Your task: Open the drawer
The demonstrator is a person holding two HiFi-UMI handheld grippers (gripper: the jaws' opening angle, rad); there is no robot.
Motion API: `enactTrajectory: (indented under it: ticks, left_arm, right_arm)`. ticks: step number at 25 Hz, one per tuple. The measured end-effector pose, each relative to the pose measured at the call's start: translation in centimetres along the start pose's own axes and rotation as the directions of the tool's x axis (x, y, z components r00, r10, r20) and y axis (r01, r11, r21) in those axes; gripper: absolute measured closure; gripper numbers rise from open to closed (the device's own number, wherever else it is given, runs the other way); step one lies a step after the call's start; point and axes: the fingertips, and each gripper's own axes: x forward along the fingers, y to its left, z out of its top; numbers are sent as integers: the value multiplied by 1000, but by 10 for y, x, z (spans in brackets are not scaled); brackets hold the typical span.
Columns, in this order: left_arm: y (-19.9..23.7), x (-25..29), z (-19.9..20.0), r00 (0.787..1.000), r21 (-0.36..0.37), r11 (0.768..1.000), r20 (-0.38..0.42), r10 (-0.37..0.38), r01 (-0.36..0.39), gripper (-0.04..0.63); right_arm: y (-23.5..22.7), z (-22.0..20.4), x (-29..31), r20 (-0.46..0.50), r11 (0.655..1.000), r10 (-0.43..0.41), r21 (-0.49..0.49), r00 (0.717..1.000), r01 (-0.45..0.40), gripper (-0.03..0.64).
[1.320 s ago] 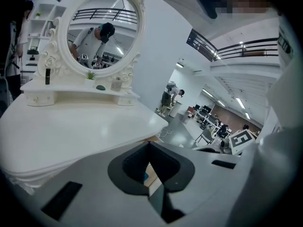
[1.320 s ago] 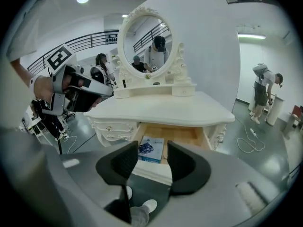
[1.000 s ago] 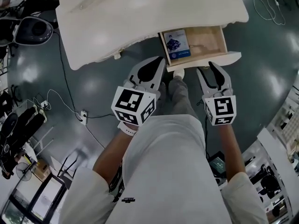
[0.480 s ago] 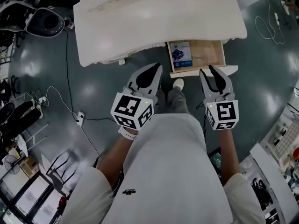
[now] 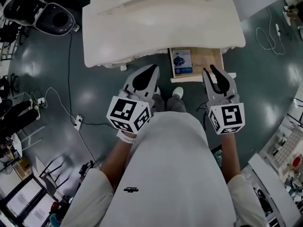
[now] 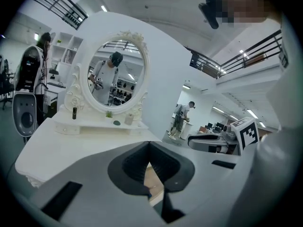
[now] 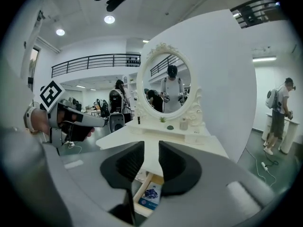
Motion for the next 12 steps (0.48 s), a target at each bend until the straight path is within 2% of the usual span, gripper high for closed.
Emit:
enactTrajectory:
  ticks: [12]
  left_arm:
    - [-6, -15, 36, 996, 46, 999, 82, 15, -19, 586]
  right_arm:
    - [5, 64, -6, 139, 998, 31, -52, 990, -24, 572]
